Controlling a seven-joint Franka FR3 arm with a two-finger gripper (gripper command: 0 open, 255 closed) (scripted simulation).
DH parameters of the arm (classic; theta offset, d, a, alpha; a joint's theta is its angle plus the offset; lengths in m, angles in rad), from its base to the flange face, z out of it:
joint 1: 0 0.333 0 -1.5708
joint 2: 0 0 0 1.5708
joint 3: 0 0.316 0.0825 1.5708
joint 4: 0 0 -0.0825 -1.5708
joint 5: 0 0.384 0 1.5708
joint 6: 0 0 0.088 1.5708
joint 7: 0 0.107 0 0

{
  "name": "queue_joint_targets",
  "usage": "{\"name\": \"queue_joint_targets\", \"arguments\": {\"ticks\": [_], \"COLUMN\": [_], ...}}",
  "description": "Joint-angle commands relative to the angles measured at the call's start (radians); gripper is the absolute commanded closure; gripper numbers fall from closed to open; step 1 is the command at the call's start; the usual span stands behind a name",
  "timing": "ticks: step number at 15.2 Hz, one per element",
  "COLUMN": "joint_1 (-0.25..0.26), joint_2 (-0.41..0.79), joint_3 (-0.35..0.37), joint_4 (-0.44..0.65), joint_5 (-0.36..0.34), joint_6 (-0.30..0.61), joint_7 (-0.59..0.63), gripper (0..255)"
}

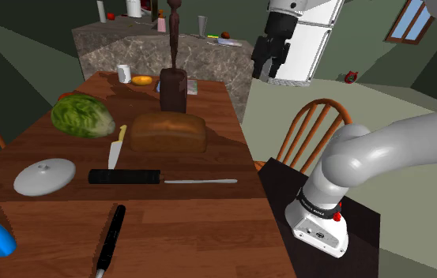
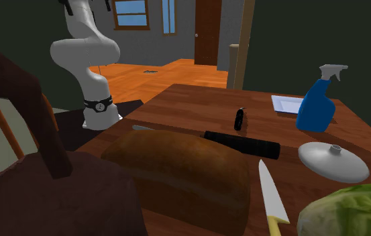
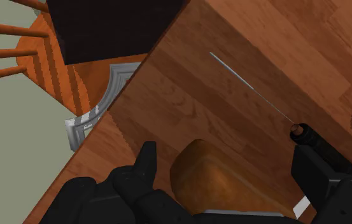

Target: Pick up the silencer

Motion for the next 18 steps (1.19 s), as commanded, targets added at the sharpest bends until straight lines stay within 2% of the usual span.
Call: {"name": "queue_joint_targets", "arguments": {"ticks": [1,9,18], "joint_1": [0.000,0.069,0.132], "joint_2": [0.000,0.184,0.449], "joint_3": [0.000,0.075,0.165], "joint_4": [0.000,-0.049,-0.016], "joint_5": [0.000,0.020,0.012], "joint_6": [0.000,0.250,0.501], "joint_7": [0.000,-0.065,-0.121], "gripper": [0,0,0]}}
